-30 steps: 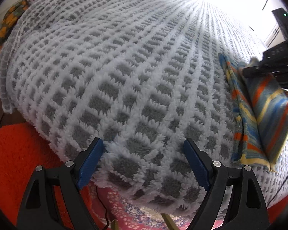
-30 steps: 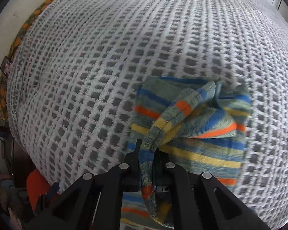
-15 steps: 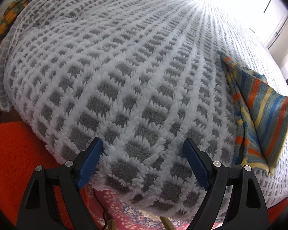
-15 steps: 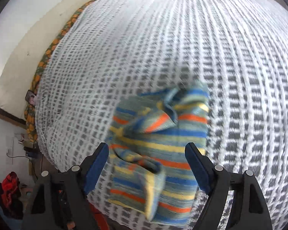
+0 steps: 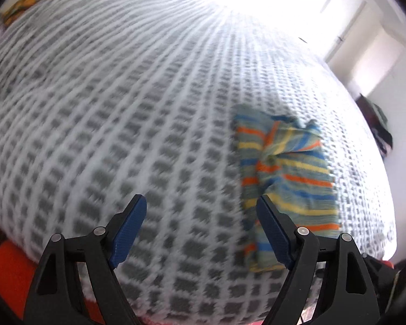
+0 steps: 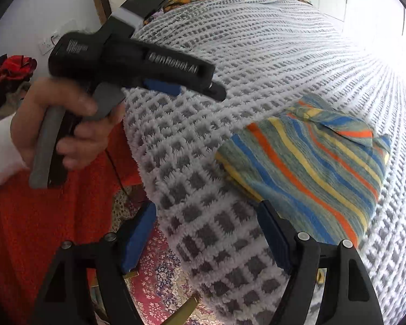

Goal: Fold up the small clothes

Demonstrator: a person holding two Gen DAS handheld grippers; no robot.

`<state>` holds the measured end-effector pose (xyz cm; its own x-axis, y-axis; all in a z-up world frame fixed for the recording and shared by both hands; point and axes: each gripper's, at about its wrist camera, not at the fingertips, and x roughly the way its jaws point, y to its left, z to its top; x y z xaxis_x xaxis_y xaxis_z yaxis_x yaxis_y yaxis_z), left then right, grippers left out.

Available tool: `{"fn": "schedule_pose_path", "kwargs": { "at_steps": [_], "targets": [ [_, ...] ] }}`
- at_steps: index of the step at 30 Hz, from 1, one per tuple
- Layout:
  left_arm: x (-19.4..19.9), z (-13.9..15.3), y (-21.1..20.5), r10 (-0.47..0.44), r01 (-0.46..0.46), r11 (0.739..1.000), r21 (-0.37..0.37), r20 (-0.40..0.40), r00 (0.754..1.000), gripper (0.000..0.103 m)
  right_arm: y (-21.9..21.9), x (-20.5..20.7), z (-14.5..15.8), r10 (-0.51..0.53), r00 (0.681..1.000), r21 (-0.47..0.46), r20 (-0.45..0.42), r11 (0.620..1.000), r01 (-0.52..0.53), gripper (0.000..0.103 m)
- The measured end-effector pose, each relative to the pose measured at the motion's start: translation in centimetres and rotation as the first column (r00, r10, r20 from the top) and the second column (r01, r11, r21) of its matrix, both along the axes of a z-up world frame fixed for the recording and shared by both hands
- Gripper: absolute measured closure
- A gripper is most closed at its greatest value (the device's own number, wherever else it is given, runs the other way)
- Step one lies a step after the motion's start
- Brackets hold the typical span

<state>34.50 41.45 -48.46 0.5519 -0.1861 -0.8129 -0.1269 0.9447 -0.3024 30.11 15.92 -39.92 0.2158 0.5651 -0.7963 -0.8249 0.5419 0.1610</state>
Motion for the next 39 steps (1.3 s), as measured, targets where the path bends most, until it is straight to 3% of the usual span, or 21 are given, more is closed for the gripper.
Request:
{"fn": "schedule_pose_path", "kwargs": {
  "at_steps": [2,3,4,5,6,7,9,10,11,13,15,16,17,19,24,30,32,33,34,36,39],
  "targets": [
    [2.1,1.0,-2.1,-0.103,0.103,0.995,0.001,0.029,0.994,0.02,-1.7,0.1,-0.2,-0.062,0.998,0.014,-0.032,0.998,0.063,0.023],
    [5.1,1.5,-5.0,-0.241,0.24,0.97,0.036,0.032,0.97,0.02,-2.0,0.2,-0.5,-0.092,0.994,0.017,-0.052,0.996,0.093,0.023],
    [5.5,1.5,-5.8,-0.26,0.258,0.965,0.053,0.028,0.965,0.023,-2.8,0.3,-0.8,-0.122,0.99,0.019,-0.072,0.992,0.124,0.023],
    [7.0,1.3,-7.4,-0.309,0.306,0.946,0.102,0.013,0.951,0.027,-3.6,0.5,-1.0,-0.151,0.985,0.02,-0.088,0.988,0.153,0.023],
    [9.5,0.4,-10.3,-0.386,0.384,0.901,0.201,-0.031,0.922,0.028,-4.4,0.5,-1.1,-0.174,0.979,0.027,-0.103,0.984,0.178,0.023],
    [10.0,0.1,-10.8,-0.4,0.4,0.891,0.213,-0.045,0.915,0.029,-5.0,0.6,-1.1,-0.196,0.974,0.036,-0.118,0.979,0.201,0.023],
    [12.5,-1.8,-13.5,-0.47,0.487,0.836,0.254,-0.127,0.873,0.049,-6.0,0.9,-1.0,-0.235,0.963,0.052,-0.132,0.968,0.244,0.023],
    [13.3,-2.5,-14.1,-0.49,0.512,0.826,0.237,-0.15,0.859,0.092,-6.4,1.1,-0.9,-0.252,0.958,0.061,-0.136,0.963,0.262,0.023],
    [14.3,-3.1,-14.3,-0.498,0.526,0.828,0.197,-0.173,0.85,0.1,-6.7,1.5,-1.0,-0.266,0.954,0.068,-0.138,0.958,0.277,0.023],
    [16.0,-3.1,-12.8,-0.417,0.436,0.89,0.131,-0.151,0.896,0.1,-7.4,1.8,-0.8,-0.292,0.947,0.082,-0.137,0.949,0.305,0.023],
    [16.4,-1.9,-8.7,-0.239,0.24,0.971,0.01,-0.078,0.968,0.095,-8.3,2.0,-0.6,-0.308,0.942,0.101,-0.133,0.941,0.322,0.023],
    [16.2,-1.9,-7.0,-0.163,0.161,0.986,-0.031,-0.075,0.984,0.091,-8.7,2.1,-0.6,-0.314,0.94,0.111,-0.134,0.938,0.329,0.023],
    [15.9,-2.6,-4.1,-0.039,0.033,0.998,-0.06,-0.102,0.994,0.077,-9.0,2.2,-0.6,-0.319,0.937,0.12,-0.14,0.934,0.336,0.023],
    [15.4,-4.1,-1.8,0.028,-0.039,0.997,-0.063,-0.178,0.984,0.053,-9.7,2.6,-0.7,-0.329,0.93,0.126,-0.163,0.928,0.351,0.023],
    [12.1,-4.5,-0.4,-0.001,-0.023,0.993,-0.113,-0.212,0.977,0.048,-11.2,3.6,-0.9,-0.381,0.898,0.147,-0.22,0.897,0.417,0.023],
    [6.4,-3.3,-6.2,-0.182,0.139,0.967,-0.214,-0.194,0.964,0.048,-13.3,4.6,-0.3,-0.459,0.862,0.171,-0.215,0.852,0.496,0.026],
    [5.0,-3.5,-7.7,-0.221,0.189,0.967,-0.173,-0.189,0.957,0.066,-12.7,4.6,1.0,-0.424,0.89,0.212,-0.165,0.866,0.452,0.04],
    [4.4,-3.8,-9.1,-0.246,0.22,0.964,-0.147,-0.193,0.95,0.07,-12.1,4.7,1.6,-0.392,0.909,0.229,-0.144,0.88,0.416,0.056],
    [4.5,-4.2,-9.7,-0.257,0.234,0.963,-0.132,-0.202,0.945,0.072,-11.3,5.1,1.8,-0.365,0.922,0.228,-0.13,0.894,0.386,0.07],
    [4.1,-5.1,-11.1,-0.243,0.228,0.969,-0.09,-0.225,0.944,0.07,-9.8,6.0,1.0,-0.324,0.934,0.205,-0.153,0.914,0.351,0.081],
    [3.8,-5.5,-11.2,-0.224,0.203,0.973,-0.114,-0.219,0.95,0.061,-8.8,7.5,-4.1,-0.38,0.895,-0.026,-0.234,0.923,0.385,0.09]
  ]
}}
